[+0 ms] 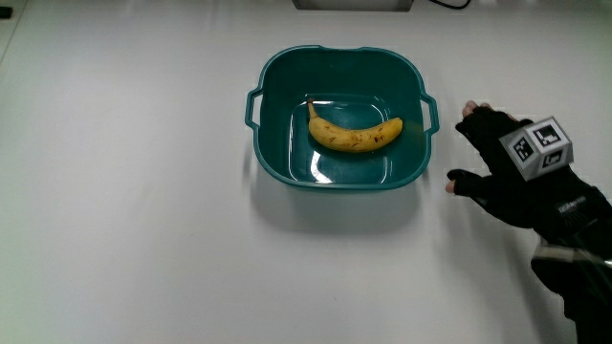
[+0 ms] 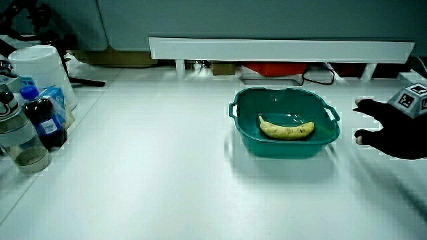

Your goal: Pick banana from plate

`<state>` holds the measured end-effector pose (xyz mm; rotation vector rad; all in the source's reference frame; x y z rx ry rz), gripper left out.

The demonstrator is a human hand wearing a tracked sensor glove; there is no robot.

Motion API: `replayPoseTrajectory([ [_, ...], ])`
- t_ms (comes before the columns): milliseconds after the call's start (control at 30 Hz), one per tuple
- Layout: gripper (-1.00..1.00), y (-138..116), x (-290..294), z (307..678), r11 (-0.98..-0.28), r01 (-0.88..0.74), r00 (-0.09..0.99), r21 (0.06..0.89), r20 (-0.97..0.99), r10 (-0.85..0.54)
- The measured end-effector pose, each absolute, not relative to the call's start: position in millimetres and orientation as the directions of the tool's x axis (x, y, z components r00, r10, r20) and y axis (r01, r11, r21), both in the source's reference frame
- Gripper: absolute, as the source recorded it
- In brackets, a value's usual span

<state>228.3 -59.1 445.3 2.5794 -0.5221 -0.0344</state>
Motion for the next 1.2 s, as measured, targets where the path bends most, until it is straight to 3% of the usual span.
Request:
replayPoseTrajectory([
  [100,0.0,-70,225,455,-0.784,-0.367,0.925,0.5,0.109,-0.364],
  [133,0.0,-72,217,442,-0.855,-0.336,0.924,0.396,-0.036,-0.38],
  [467,0.0,-95,180,443,-0.795,-0.398,0.898,0.459,0.019,-0.439],
  [600,0.0,-104,171,452,-0.797,-0.373,0.908,0.475,0.009,-0.42],
  [633,0.0,-107,169,457,-0.824,-0.351,0.919,0.445,-0.004,-0.394],
  [733,0.0,-111,151,451,-0.764,-0.418,0.888,0.491,0.046,-0.457],
  [1200,0.0,-118,101,487,-0.681,-0.427,0.872,0.595,0.071,-0.485],
])
